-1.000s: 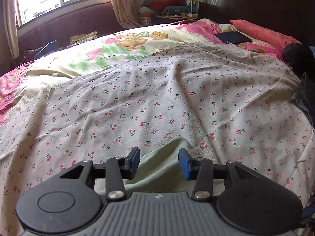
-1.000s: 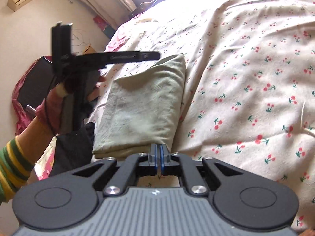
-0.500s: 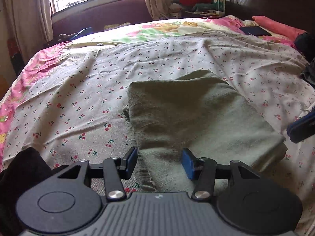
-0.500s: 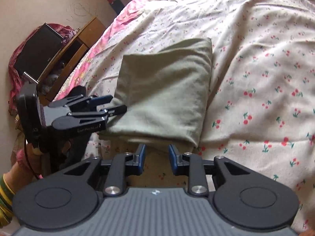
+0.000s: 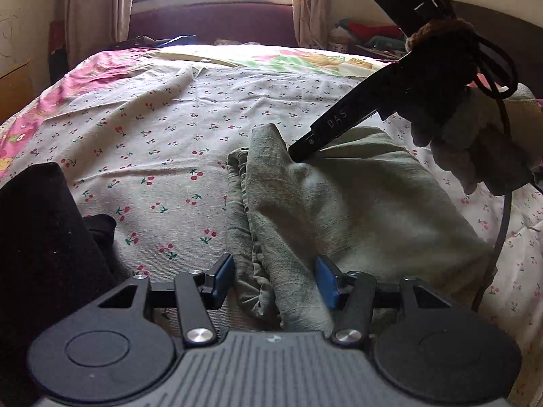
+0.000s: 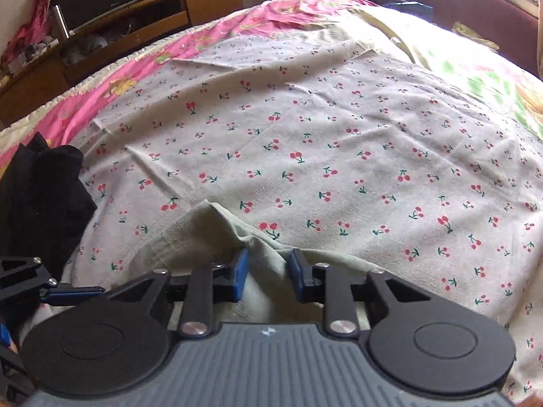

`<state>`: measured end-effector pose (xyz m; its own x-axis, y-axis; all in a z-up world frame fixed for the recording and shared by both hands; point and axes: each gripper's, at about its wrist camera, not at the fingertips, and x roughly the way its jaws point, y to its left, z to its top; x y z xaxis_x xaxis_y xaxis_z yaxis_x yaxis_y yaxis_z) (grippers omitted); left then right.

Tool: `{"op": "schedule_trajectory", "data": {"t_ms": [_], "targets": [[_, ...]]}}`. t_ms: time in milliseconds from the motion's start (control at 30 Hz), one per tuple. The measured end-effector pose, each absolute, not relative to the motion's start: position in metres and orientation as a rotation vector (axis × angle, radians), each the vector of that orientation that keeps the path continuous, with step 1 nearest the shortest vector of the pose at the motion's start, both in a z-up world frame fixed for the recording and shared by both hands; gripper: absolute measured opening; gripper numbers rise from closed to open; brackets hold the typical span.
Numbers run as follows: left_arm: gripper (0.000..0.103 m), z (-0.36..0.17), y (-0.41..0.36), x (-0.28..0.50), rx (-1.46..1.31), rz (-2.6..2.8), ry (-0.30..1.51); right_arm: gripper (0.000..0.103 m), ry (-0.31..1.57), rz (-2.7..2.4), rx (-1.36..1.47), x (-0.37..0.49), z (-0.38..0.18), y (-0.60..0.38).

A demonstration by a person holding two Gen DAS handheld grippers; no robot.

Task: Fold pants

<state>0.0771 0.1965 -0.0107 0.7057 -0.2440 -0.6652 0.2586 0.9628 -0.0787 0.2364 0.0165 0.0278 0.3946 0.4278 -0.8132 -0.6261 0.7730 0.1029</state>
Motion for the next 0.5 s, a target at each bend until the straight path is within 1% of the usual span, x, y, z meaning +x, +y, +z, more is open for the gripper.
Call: {"op": "schedule_trajectory", "data": {"t_ms": [33, 100, 200, 233, 300, 333, 367, 433, 500], "targets": [[0.067, -0.012, 0.197, 0.077, 0.022, -0.279, 0.734, 0.001, 0.954, 0.649, -0.227, 0.242, 0.023, 0.019], [0.069, -0.013, 0.199, 0.076, 0.015, -0.273, 0.732, 0.002, 0.959, 0.585, -0.2, 0.253, 0.013, 0.022], [0.069, -0.006, 0.21, 0.074, -0.037, -0.264, 0.734, 0.004, 0.963, 0.574, -0.199, 0.251, 0.004, 0.027], [0.069, -0.005, 0.214, 0.073, -0.051, -0.26, 0.732, 0.008, 0.954, 0.584, -0.178, 0.247, 0.01, 0.022], [0.069, -0.004, 0.223, 0.072, -0.083, -0.242, 0.727, 0.009, 0.914, 0.604, -0.128, 0.24, 0.027, 0.009], [0.069, -0.004, 0.227, 0.072, -0.105, -0.235, 0.729, 0.014, 0.888, 0.604, -0.127, 0.235, 0.039, 0.003], [0.069, -0.004, 0.229, 0.072, -0.118, -0.228, 0.727, 0.017, 0.868, 0.613, -0.125, 0.231, 0.047, 0.0], [0.069, -0.003, 0.228, 0.072, -0.125, -0.202, 0.709, 0.018, 0.834, 0.66, -0.089, 0.22, 0.064, -0.002], [0.069, -0.001, 0.223, 0.073, -0.082, -0.172, 0.684, 0.018, 0.822, 0.74, -0.069, 0.208, 0.069, 0.005]]}}
